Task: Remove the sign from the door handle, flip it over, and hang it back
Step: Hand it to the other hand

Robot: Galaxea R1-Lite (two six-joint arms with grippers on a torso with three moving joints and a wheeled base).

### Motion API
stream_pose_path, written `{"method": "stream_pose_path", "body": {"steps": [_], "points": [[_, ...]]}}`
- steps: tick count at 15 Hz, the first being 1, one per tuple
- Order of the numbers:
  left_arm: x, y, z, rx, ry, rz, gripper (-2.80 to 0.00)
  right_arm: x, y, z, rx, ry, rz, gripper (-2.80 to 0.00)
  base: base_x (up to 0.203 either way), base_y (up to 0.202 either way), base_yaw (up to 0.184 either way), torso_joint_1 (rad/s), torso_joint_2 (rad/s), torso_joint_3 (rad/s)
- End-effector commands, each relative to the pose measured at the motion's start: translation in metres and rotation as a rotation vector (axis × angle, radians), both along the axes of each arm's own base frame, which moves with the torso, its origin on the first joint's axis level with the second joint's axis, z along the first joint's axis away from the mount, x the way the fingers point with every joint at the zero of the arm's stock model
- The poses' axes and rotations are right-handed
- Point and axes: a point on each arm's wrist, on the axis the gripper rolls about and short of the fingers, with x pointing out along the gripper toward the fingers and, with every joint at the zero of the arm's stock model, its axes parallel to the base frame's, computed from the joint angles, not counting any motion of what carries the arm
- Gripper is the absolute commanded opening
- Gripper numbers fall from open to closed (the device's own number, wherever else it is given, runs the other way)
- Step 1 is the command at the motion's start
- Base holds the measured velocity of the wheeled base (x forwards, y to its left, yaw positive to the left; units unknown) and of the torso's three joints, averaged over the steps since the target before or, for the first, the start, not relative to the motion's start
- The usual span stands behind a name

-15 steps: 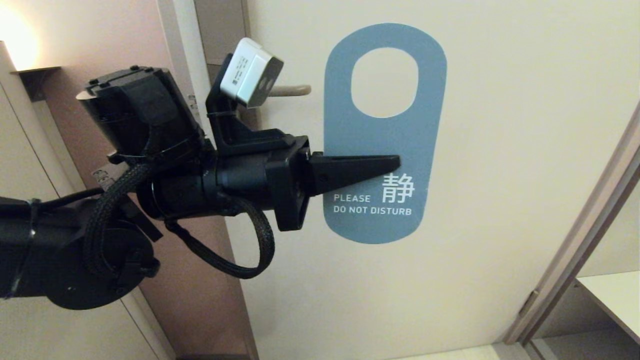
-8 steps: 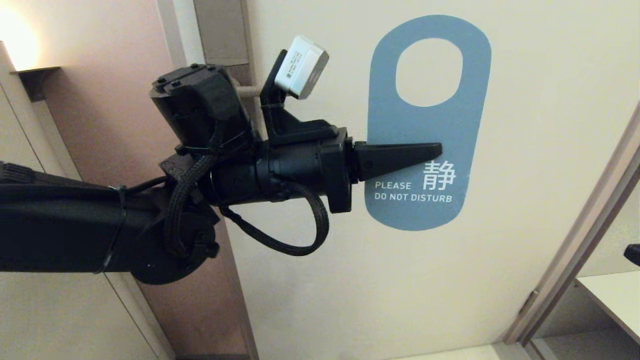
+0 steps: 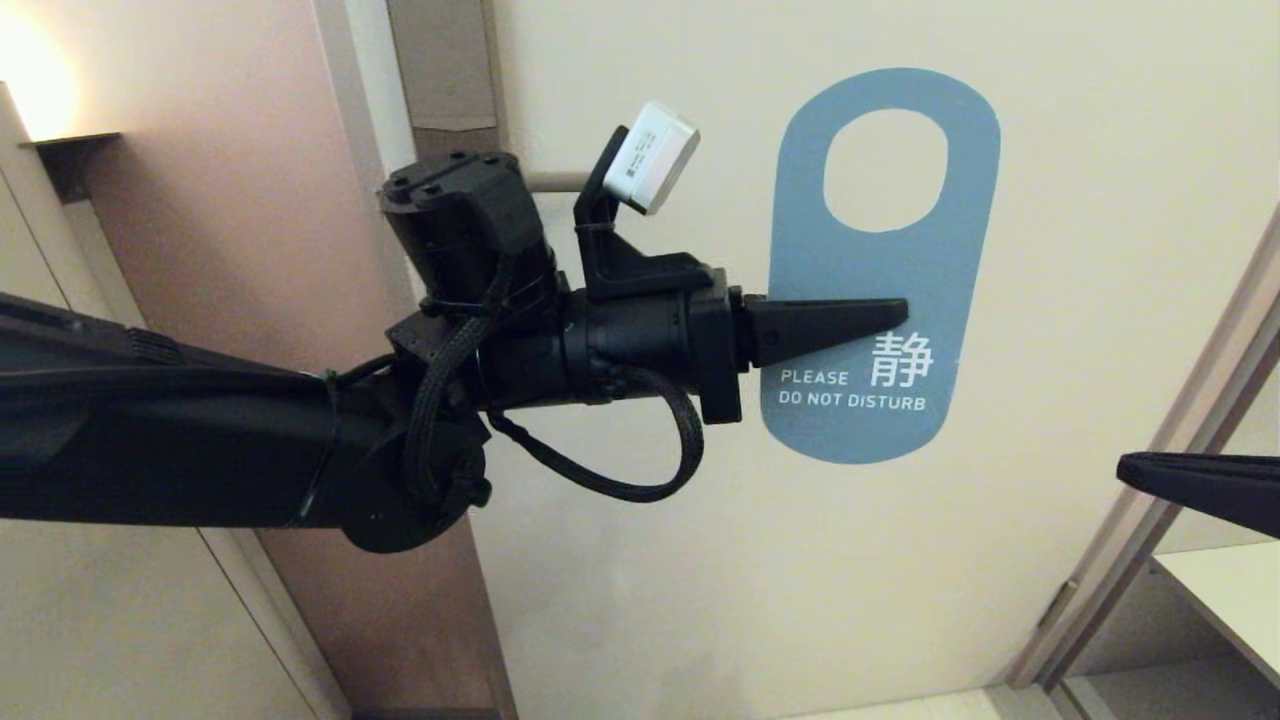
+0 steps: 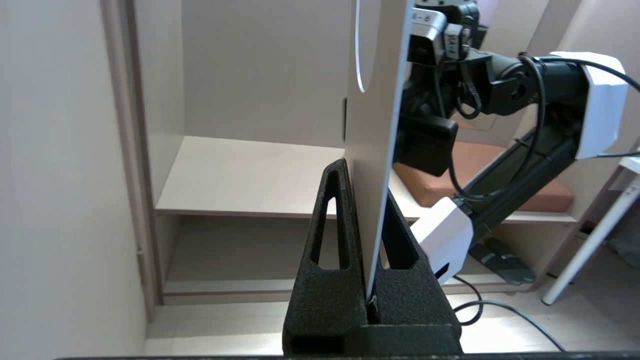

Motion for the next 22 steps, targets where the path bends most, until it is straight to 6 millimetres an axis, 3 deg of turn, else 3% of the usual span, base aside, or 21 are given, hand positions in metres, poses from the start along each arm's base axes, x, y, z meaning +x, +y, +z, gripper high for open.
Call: {"method": "stream_pose_path", "body": {"steps": [1, 9, 15, 22], "points": [[0.004, -0.008, -0.003, -0.001, 0.007, -0.014, -2.80, 0.010, 0.003, -0.001, 0.007, 0.036, 0.014, 0.00, 0.000, 0.000, 0.000, 0.000, 0.00, 0.000], [0.011, -0.017, -0.007, -0.002, 0.012, -0.019, -2.80, 0.024, 0.006, -0.010, -0.004, 0.091, 0.015, 0.00, 0.000, 0.000, 0.000, 0.000, 0.00, 0.000], [0.016, -0.024, -0.004, -0.018, 0.013, -0.025, -2.80, 0.054, 0.015, -0.011, 0.004, 0.051, 0.036, 0.00, 0.000, 0.000, 0.000, 0.000, 0.00, 0.000], [0.009, -0.034, -0.007, -0.015, 0.020, -0.055, -2.80, 0.060, 0.027, -0.006, 0.052, 0.016, 0.075, 0.00, 0.000, 0.000, 0.000, 0.000, 0.00, 0.000]]}}
